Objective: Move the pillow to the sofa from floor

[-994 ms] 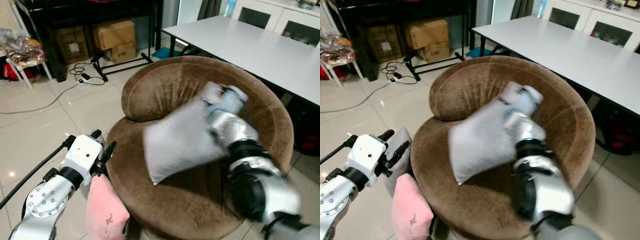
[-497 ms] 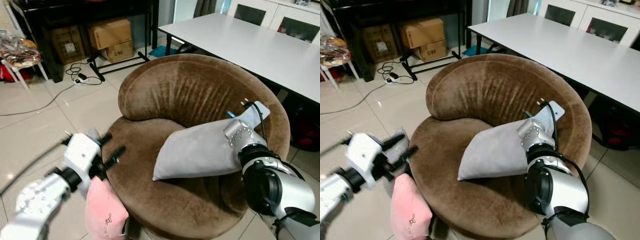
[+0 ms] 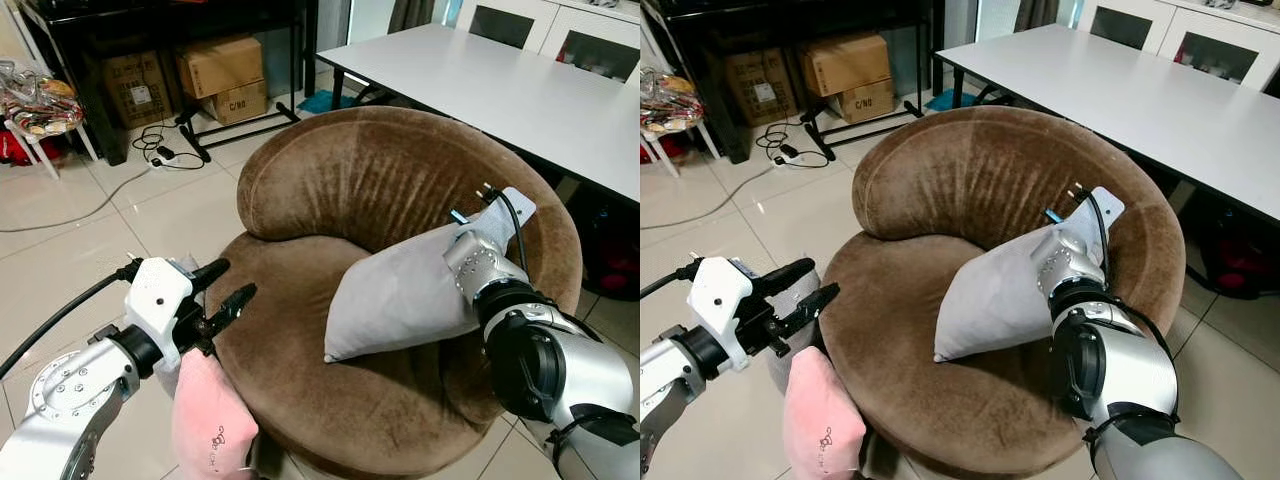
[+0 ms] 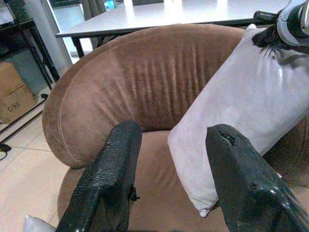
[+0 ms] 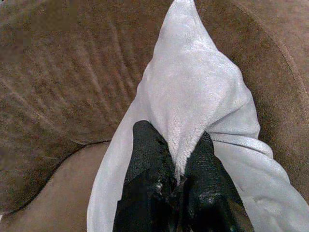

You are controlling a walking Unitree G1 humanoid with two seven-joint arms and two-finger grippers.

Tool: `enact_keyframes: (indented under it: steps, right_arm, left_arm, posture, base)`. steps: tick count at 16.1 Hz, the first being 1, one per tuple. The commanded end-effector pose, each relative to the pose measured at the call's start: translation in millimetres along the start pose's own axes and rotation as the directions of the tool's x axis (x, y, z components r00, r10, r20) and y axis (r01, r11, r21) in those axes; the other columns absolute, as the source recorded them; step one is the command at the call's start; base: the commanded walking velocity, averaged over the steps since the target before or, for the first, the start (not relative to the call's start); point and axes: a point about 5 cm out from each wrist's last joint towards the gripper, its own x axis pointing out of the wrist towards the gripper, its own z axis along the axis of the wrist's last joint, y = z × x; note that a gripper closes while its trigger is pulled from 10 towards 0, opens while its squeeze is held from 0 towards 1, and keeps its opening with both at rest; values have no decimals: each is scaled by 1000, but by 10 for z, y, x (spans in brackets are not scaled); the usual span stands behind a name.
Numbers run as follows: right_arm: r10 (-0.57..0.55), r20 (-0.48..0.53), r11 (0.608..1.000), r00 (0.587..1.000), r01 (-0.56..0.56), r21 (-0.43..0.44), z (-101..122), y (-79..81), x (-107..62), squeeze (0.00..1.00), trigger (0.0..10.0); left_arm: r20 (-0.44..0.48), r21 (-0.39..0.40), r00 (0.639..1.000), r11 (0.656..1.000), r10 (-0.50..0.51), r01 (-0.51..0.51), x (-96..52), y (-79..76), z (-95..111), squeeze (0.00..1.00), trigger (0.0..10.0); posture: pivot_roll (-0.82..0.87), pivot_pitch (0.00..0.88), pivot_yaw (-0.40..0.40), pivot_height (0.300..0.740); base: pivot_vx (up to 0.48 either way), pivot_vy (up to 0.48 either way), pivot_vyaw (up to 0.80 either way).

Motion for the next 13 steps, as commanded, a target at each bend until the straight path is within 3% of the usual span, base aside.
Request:
enact_keyframes:
  steps: [1, 2, 3, 9, 11, 12, 13]
  right_arm:
    - [12, 49, 1000, 999, -13, 3, 113, 49, -12, 0, 10000]
    - [31, 48, 999, 998, -32, 20, 105, 56, -12, 757, 10000]
    - [57, 51, 998, 997, -58, 29, 110, 69, -12, 1000, 10000]
    - [190, 174, 981, 966, -182, -60, 360, 120, -21, 1000, 10000]
    - [363, 254, 928, 896, -325, -182, 473, 232, -92, 1000, 10000]
    - [459, 279, 882, 844, -396, -254, 447, 295, -163, 1000, 10000]
    - [565, 230, 814, 792, -490, -312, 341, 344, -244, 1000, 10000]
  left_arm:
    - [5, 5, 1000, 1000, -6, 6, -6, -2, 29, 0, 10000]
    - [6, 6, 1000, 1000, -7, 7, 1, -3, 27, 0, 10000]
    - [7, 5, 1000, 1000, -9, 9, 6, -5, 28, 0, 10000]
    - [10, 24, 999, 999, 39, -39, 51, 29, 10, 0, 10000]
    - [24, 33, 982, 982, 188, -188, 71, 107, -17, 0, 10000]
    - [16, 28, 963, 963, 267, -268, 74, 135, -49, 0, 10000]
    - [-5, 44, 941, 940, 339, -339, 66, 154, -109, 0, 10000]
  posture:
    - [116, 0, -30, 740]
    - [115, 0, -30, 740]
    - [114, 0, -29, 740]
    - [90, 0, -15, 740]
    - [78, 0, -16, 740]
    - [71, 0, -16, 740]
    - [65, 0, -17, 740]
  base:
    - [0, 0, 0]
    - [0, 0, 0]
    - [0, 0, 0]
    - [0, 0, 0]
    - [0, 0, 0]
    - [0, 0, 0]
    - [0, 0, 0]
